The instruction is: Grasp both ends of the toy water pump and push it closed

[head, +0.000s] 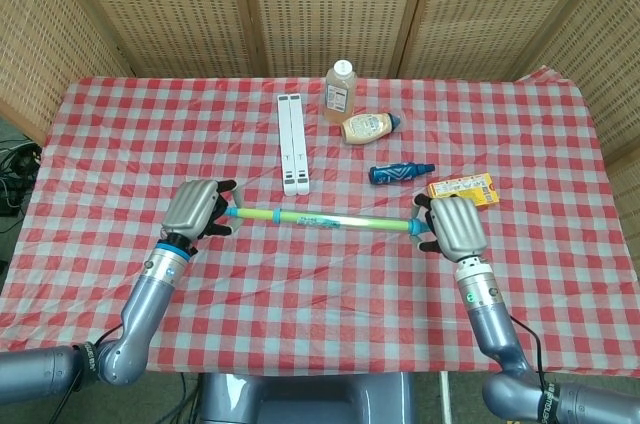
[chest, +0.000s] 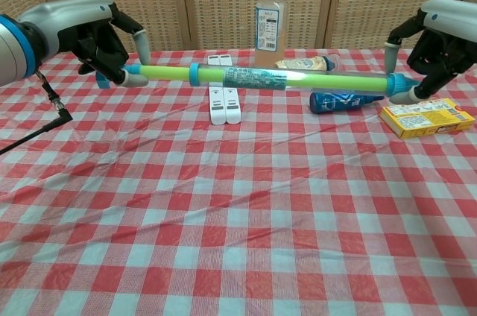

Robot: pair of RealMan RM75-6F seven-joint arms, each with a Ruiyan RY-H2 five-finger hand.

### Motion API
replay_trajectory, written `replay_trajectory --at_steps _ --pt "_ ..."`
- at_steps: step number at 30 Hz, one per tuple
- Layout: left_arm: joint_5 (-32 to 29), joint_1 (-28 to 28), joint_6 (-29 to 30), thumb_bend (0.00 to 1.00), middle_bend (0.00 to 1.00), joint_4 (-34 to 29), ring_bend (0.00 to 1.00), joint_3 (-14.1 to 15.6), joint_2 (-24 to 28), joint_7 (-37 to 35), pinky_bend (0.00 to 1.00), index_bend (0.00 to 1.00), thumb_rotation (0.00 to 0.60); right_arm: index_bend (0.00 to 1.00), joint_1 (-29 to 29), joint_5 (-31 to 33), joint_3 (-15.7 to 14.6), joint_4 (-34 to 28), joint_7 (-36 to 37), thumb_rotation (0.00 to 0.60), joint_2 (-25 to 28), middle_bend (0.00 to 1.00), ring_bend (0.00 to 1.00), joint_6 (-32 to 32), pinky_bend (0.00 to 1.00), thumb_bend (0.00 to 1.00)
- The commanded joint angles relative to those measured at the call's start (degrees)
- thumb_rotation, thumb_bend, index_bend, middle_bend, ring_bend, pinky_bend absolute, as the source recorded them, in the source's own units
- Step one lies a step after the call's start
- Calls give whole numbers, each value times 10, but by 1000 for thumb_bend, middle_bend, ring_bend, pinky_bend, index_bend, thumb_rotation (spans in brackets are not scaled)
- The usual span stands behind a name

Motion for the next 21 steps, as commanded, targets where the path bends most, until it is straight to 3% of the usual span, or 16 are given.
replay_trajectory --at_steps 1,7,10,13,15,18,21 --pt "3 0 -6 609 960 1 896 -1 0 -11 781 861 600 623 1 -3 -2 1 5 600 1 1000 1000 -4 558 438" --pt "19 2 -18 605 950 10 895 -2 1 -40 772 849 600 614 3 -8 -8 11 15 600 2 1000 999 -11 558 447" --pt "26 5 -15 584 907 17 863 0 1 -45 710 816 600 555 1 -14 -13 17 12 600 6 953 933 -10 552 437" --pt "28 9 -26 522 718 20 709 6 9 -55 592 629 600 437 -3 -7 -18 17 7 600 14 792 782 -11 500 398" --pt "26 10 -35 456 530 22 562 11 16 -57 475 454 600 349 -6 3 -19 12 8 600 21 634 651 -15 393 364" --pt "23 15 -48 407 319 22 372 18 24 -67 341 295 600 247 -9 24 -21 5 4 600 34 422 468 -23 226 319" --pt "16 26 -65 383 218 15 256 19 33 -103 307 228 600 151 -12 45 -25 0 0 600 48 221 265 -33 112 280"
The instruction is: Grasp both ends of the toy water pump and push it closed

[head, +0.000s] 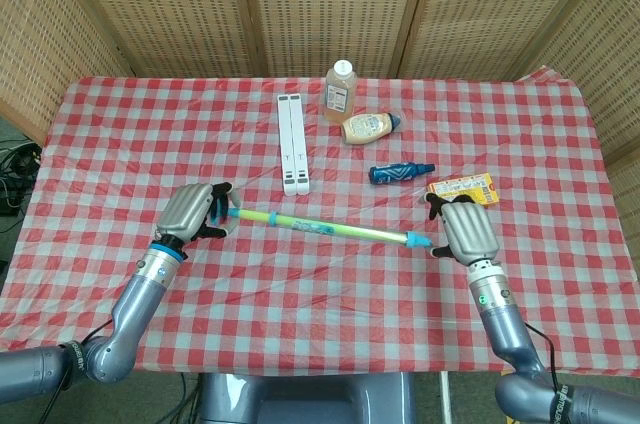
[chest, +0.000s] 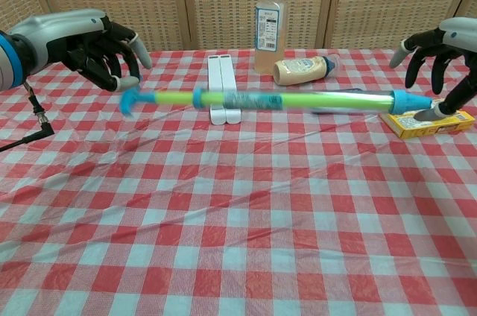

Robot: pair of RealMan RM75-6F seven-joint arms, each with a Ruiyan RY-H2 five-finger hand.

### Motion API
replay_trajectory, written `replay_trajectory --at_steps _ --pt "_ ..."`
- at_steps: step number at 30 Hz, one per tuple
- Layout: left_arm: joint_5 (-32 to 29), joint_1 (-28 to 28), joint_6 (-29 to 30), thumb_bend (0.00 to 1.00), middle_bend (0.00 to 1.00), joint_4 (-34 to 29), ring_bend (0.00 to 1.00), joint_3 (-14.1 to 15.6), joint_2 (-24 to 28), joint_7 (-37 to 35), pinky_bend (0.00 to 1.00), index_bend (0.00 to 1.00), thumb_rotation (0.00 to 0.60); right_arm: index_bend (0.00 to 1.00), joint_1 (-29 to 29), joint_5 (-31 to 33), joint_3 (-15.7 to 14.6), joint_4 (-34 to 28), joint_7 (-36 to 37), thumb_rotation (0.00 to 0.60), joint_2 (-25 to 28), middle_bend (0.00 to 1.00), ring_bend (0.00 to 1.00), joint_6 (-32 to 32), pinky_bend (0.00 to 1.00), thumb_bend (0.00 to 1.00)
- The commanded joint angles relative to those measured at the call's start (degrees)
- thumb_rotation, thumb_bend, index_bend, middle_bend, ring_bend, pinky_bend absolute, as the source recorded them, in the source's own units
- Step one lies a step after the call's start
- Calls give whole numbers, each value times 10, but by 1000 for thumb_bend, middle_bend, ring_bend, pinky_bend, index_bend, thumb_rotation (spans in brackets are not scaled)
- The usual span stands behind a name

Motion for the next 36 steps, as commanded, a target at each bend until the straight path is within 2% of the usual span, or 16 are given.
replay_trajectory --at_steps 1,3,7,12,16,19,22,25,31,36 --pt "-4 15 -18 378 201 -6 243 4 11 -42 300 216 600 138 -5 23 -5 -6 -2 600 15 192 234 -11 99 274" --pt "7 26 -19 372 156 0 203 13 15 -57 247 175 600 112 -9 28 -8 -5 5 600 19 132 168 -13 74 263" --pt "34 49 -16 373 100 3 136 32 27 -84 178 122 600 100 -22 22 -21 4 17 600 24 90 123 -8 56 257" --pt "118 99 24 373 23 -8 45 69 57 -125 98 48 600 81 -49 -13 -39 14 54 600 31 15 34 11 18 248" --pt "210 147 94 373 0 5 2 109 72 -130 41 3 600 72 -78 -69 -62 22 87 600 38 0 0 40 0 247" --pt "280 192 179 360 0 37 0 139 69 -107 9 0 600 49 -104 -132 -90 39 105 600 41 0 0 76 0 231" --pt "321 241 276 250 0 92 0 154 41 -32 0 0 600 8 -131 -189 -113 79 92 600 31 0 0 126 0 176" --pt "335 275 315 160 0 119 0 169 27 -8 0 0 600 0 -152 -219 -126 104 112 600 26 0 0 156 0 147" --pt "328 325 332 108 0 140 0 194 44 -1 0 0 600 0 -189 -247 -137 139 150 600 31 0 0 195 0 137" --pt "331 340 332 92 0 143 0 192 51 -20 0 0 600 0 -203 -253 -134 148 176 600 33 0 0 201 0 136"
